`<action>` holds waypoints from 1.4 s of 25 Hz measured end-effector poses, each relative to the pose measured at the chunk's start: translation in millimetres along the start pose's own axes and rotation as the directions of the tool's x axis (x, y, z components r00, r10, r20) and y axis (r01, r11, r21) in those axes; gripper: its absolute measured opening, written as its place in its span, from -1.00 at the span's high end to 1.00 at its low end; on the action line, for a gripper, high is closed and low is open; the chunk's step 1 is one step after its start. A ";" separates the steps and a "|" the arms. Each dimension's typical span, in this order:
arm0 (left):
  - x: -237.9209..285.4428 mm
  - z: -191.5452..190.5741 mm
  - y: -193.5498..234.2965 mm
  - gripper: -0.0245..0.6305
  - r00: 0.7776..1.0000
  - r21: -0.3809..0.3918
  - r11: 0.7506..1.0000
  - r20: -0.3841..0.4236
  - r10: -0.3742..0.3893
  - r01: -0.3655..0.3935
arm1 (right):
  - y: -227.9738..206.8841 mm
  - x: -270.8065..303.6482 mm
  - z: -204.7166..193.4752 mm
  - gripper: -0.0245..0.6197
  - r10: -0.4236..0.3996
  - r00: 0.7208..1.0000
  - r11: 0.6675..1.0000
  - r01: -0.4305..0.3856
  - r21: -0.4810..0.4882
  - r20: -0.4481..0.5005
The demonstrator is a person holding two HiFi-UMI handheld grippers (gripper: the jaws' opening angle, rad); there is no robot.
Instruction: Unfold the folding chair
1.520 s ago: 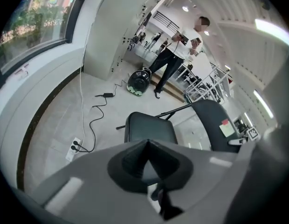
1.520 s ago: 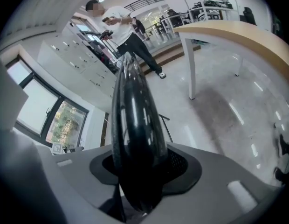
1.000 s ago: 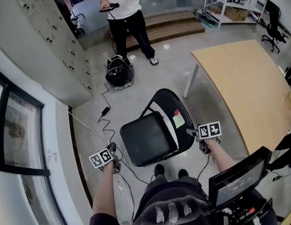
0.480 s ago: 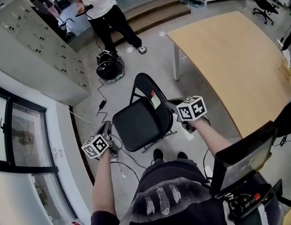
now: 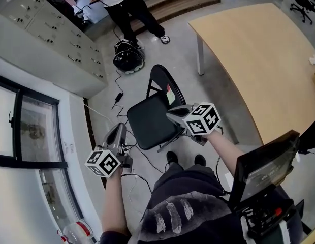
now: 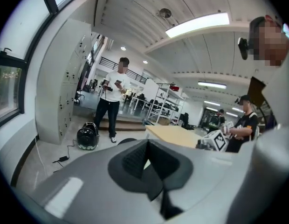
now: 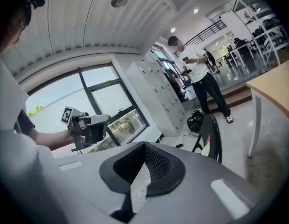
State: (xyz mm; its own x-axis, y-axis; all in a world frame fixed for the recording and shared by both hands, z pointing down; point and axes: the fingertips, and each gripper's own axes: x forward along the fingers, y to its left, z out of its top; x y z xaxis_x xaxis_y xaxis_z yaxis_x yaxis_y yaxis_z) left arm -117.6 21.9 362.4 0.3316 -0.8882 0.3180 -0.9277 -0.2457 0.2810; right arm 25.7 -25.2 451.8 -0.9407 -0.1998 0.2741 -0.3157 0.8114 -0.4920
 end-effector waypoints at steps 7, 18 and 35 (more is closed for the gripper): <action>-14.1 3.0 -46.4 0.92 0.997 0.113 0.991 0.017 -0.070 0.068 | 38.3 3.8 2.0 0.92 0.096 0.994 0.992 -0.100 -0.071 -0.056; -69.8 10.1 -14.6 0.92 0.993 0.123 0.990 0.086 -0.080 0.069 | 126.6 40.2 30.1 0.92 0.165 0.985 0.965 -0.171 -0.201 -0.051; -146.7 7.9 47.7 0.92 0.958 0.164 0.960 0.136 -0.251 0.228 | 240.2 122.5 8.7 0.92 0.053 0.991 0.946 -0.089 -0.310 -0.122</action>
State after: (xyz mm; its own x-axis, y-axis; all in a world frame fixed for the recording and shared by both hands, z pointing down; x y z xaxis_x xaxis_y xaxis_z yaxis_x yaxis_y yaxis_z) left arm -211.9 137.5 322.0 0.5273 -0.8424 0.1110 -0.8428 -0.5020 0.1941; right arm -166.5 140.4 360.0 -0.9340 -0.0882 0.3463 -0.1769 0.9561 -0.2335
